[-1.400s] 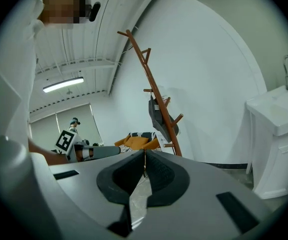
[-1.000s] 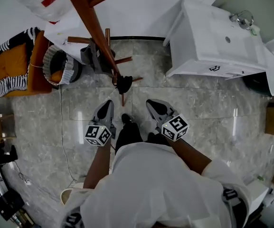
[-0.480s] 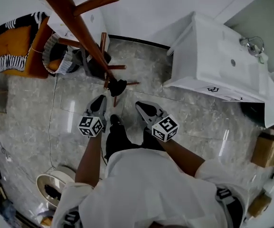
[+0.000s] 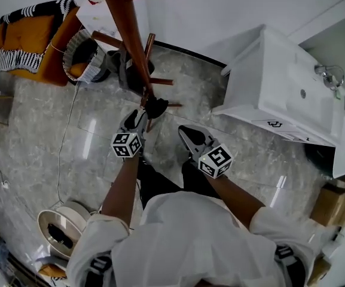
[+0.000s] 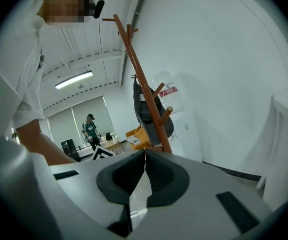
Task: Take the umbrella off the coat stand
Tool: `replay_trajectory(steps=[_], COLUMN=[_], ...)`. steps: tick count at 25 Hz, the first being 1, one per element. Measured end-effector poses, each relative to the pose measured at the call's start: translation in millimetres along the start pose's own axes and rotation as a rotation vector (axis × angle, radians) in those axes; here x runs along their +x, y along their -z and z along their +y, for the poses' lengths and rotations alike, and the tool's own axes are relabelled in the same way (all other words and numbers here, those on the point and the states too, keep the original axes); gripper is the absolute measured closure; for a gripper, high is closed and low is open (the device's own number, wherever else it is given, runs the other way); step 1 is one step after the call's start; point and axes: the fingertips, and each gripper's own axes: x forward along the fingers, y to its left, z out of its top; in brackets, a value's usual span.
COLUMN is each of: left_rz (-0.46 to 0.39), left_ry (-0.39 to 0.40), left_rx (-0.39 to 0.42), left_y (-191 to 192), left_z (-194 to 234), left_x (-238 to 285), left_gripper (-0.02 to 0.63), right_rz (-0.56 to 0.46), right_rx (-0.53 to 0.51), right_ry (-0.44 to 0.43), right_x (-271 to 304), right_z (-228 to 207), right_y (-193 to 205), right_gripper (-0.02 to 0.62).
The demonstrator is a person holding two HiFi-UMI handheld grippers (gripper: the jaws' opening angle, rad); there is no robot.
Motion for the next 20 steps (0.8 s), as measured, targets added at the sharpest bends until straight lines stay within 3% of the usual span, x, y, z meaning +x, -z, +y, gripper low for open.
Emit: replay_trajectory(steps=[5, 9, 15, 20], left_rz=[0.054, 0.082, 0.088, 0.046], left_ry=[-0.017, -0.009, -0.029, -0.042], left_rx=[0.002, 0.034, 0.045, 0.085], left_y=[21.1, 37.4, 53.0, 42.9], left_z=[26.9, 37.3, 46.2, 49.3], left_x=[40.7, 73.2, 92.5, 95.2], left_gripper=[0.410, 0.391, 0.377, 0.379], right_rz=[-0.018, 0.042, 0.069, 0.049], right_rx=[0.067, 0.057, 0.069, 0.062], right_ry=[0.072, 0.061, 0.058, 0.072], right_x=[-5.7, -7.6, -6.6, -3.7], right_z=[-8.2, -14.3, -28.8, -38.8], right_y=[12.2, 42.7, 63.9, 59.9], right_gripper=[0.580, 0.580, 0.580, 0.580])
